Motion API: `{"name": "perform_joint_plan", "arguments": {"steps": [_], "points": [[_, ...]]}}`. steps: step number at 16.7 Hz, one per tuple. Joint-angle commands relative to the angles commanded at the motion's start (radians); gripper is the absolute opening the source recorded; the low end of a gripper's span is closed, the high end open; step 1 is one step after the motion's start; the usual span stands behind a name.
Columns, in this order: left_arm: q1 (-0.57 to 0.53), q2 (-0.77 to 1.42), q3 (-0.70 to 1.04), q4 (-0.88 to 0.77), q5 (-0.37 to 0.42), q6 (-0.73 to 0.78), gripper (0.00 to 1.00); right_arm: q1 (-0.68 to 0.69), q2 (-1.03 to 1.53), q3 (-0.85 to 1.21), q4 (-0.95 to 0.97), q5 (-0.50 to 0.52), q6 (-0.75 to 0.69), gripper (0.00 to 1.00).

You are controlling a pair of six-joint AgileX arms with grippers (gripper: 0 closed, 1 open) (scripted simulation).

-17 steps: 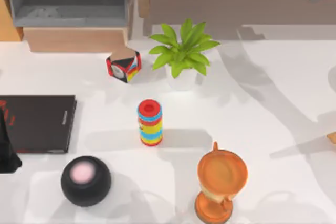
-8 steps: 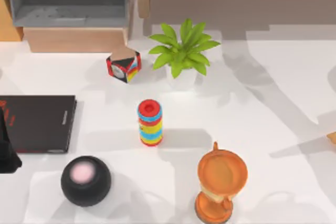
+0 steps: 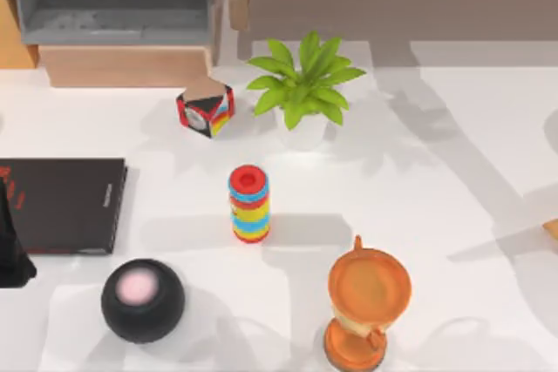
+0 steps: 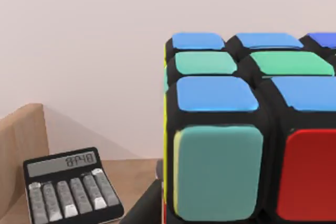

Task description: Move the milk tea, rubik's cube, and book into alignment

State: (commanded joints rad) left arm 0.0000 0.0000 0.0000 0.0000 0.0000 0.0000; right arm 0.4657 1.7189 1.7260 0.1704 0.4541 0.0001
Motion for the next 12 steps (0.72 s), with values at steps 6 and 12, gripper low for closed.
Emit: {"name": "perform_joint_plan", "arguments": {"steps": [6,12], "points": [[0.000,0.000,0.000,0.000,0.000,0.000,1.00,-0.049,0.211,0.281,-0.046,-0.063,0.009,0.00],[0.000,0.000,0.000,0.000,0.000,0.000,1.00,-0.072,0.318,0.316,-0.181,-0.018,0.013,0.00]]}}
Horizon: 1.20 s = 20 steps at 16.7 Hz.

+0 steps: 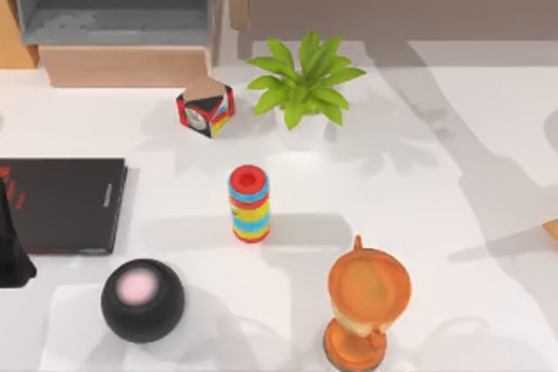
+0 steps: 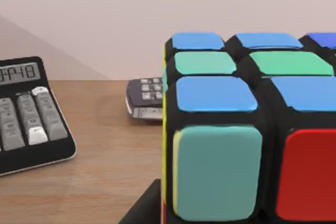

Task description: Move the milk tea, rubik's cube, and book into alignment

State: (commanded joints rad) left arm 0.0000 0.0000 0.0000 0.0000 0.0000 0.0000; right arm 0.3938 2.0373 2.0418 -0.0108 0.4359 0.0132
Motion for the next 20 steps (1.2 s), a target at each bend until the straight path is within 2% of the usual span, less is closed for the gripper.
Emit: {"name": "perform_joint_plan", "arguments": {"steps": [3,16,20], "points": [[0.000,0.000,0.000,0.000,0.000,0.000,1.00,0.000,0.000,0.000,0.000,0.000,0.000,0.00],[0.000,0.000,0.000,0.000,0.000,0.000,1.00,0.000,0.000,0.000,0.000,0.000,0.000,0.98],[0.000,0.000,0.000,0.000,0.000,0.000,1.00,0.000,0.000,0.000,0.000,0.000,0.000,1.00]]}}
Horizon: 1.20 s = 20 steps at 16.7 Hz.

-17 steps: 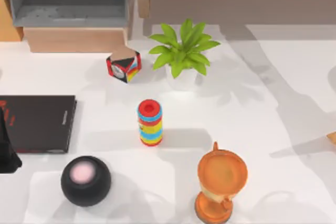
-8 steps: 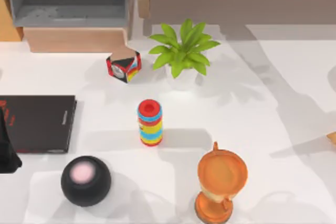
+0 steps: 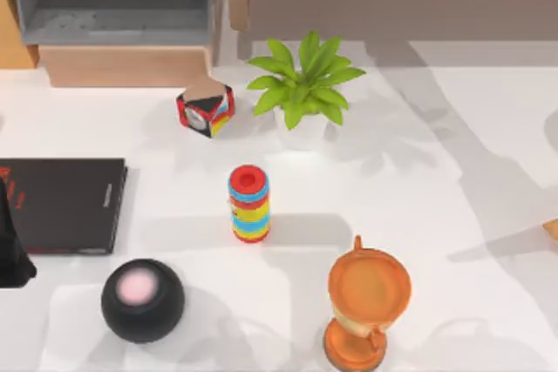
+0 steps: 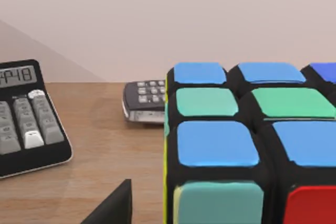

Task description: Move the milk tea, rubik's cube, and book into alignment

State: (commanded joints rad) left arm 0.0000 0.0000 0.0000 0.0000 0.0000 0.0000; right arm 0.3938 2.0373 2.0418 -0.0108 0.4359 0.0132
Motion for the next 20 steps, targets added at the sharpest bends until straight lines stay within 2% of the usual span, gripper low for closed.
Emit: {"name": "perform_joint_plan", "arguments": {"steps": [6,13,20], "points": [[0.000,0.000,0.000,0.000,0.000,0.000,1.00,0.003,-0.002,-0.004,0.001,0.000,0.000,1.00],[0.000,0.000,0.000,0.000,0.000,0.000,1.00,0.030,-0.113,-0.160,0.047,0.025,0.001,1.00],[0.000,0.000,0.000,0.000,0.000,0.000,1.00,0.024,-0.128,-0.181,0.049,0.023,0.001,1.00]]}}
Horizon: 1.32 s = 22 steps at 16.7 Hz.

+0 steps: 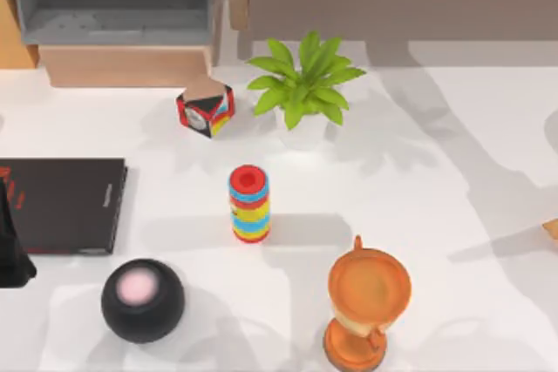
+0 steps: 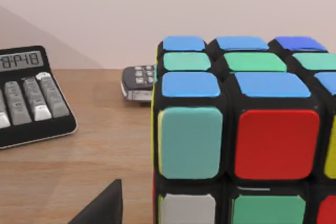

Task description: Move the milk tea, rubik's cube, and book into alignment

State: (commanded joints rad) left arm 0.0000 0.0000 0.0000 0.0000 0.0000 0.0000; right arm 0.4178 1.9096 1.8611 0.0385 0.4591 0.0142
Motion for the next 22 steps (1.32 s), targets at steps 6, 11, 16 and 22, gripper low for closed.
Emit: {"name": "perform_joint_plan", "arguments": {"steps": [6,11,16,22], "points": [[0.000,0.000,0.000,0.000,0.000,0.000,1.00,-0.063,-0.241,-0.239,-0.006,-0.070,-0.001,1.00],[0.000,0.000,0.000,0.000,0.000,0.000,1.00,-0.146,-0.666,-0.648,-0.014,-0.160,-0.003,1.00],[0.000,0.000,0.000,0.000,0.000,0.000,1.00,-0.241,-1.181,-1.148,-0.024,-0.264,-0.007,1.00],[0.000,0.000,0.000,0.000,0.000,0.000,1.00,-0.357,-1.708,-1.661,-0.034,-0.392,-0.012,1.00]]}}
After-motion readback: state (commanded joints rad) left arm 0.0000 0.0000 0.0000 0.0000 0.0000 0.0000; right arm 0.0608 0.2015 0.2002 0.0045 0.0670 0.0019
